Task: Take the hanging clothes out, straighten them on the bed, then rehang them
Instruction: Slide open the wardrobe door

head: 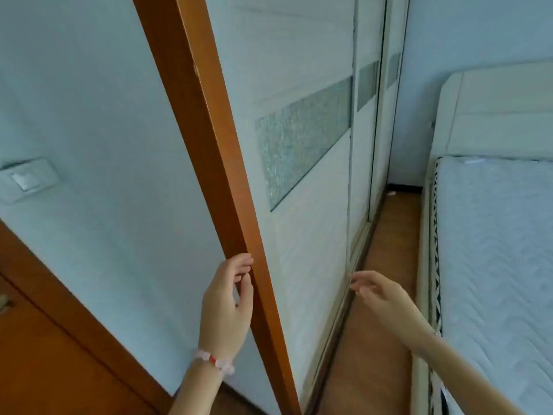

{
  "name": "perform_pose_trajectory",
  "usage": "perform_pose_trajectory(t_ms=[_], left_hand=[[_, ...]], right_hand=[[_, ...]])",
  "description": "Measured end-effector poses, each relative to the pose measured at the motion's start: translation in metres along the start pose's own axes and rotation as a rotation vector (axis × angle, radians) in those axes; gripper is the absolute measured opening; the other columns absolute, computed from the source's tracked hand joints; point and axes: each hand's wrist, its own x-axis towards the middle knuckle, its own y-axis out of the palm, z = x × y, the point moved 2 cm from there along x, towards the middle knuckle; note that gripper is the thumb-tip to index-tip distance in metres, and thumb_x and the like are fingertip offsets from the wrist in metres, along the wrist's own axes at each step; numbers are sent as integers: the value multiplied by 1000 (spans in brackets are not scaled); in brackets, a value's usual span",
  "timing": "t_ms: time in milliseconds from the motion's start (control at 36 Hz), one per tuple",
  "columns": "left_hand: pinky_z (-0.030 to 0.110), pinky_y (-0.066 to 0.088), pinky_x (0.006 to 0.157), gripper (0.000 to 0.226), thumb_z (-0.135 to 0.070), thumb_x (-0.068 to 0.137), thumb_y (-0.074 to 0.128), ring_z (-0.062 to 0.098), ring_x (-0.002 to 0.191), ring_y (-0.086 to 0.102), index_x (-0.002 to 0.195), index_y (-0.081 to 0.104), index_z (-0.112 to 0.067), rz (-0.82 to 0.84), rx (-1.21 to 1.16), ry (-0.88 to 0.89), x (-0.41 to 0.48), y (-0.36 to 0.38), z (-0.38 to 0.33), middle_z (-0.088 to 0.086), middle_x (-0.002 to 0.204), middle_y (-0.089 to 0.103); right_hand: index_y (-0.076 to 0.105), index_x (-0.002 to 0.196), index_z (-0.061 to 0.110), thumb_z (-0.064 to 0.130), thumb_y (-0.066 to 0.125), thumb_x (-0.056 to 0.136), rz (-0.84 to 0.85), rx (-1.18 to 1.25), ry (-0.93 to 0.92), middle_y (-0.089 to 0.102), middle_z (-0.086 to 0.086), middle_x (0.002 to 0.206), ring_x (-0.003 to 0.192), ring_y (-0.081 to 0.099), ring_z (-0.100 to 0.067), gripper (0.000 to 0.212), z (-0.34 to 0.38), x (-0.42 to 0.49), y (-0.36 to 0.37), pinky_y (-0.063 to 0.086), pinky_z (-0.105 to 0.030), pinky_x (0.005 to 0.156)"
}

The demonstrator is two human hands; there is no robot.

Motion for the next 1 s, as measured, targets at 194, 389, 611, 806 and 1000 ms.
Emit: perform_pose_trajectory(t_ms=[194,389,611,806,1000], left_hand=[[30,34,100,57,-41,88,45,17,131,37,138,31,-17,-379,181,62,80,-6,-10,8,144,38],[47,39,96,69,-54,88,40,23,130,33,144,15,-22,-486,259,86,93,13,-5,5,146,27],[47,31,102,69,-58,92,31,21,132,32,149,-1,-36,-513,338,105,95,14,-10,5,146,27],[40,32,105,71,-57,90,36,18,133,35,148,-2,-39,-500,374,91,93,10,-10,0,147,26],[37,29,106,73,-50,89,40,13,134,29,148,-1,-39,-520,431,23,89,15,-14,-2,148,24]], right_hand=[[38,144,30,22,49,99,-77,-99,-554,40,20,142,131,37,4,47,122,102,27,29,-5,107],[6,155,31,38,41,99,-107,-239,-1062,0,25,160,151,5,-5,66,162,147,59,8,-21,124],[-8,153,37,47,32,100,-44,-142,-1166,-11,22,161,152,2,-8,67,159,164,72,10,-28,124],[6,155,32,42,40,99,-95,-100,-1186,-5,18,162,152,11,-15,67,154,174,73,23,-38,121],[18,152,15,33,48,94,-139,-87,-1150,-2,20,161,151,14,-12,68,146,196,60,41,-46,111]])
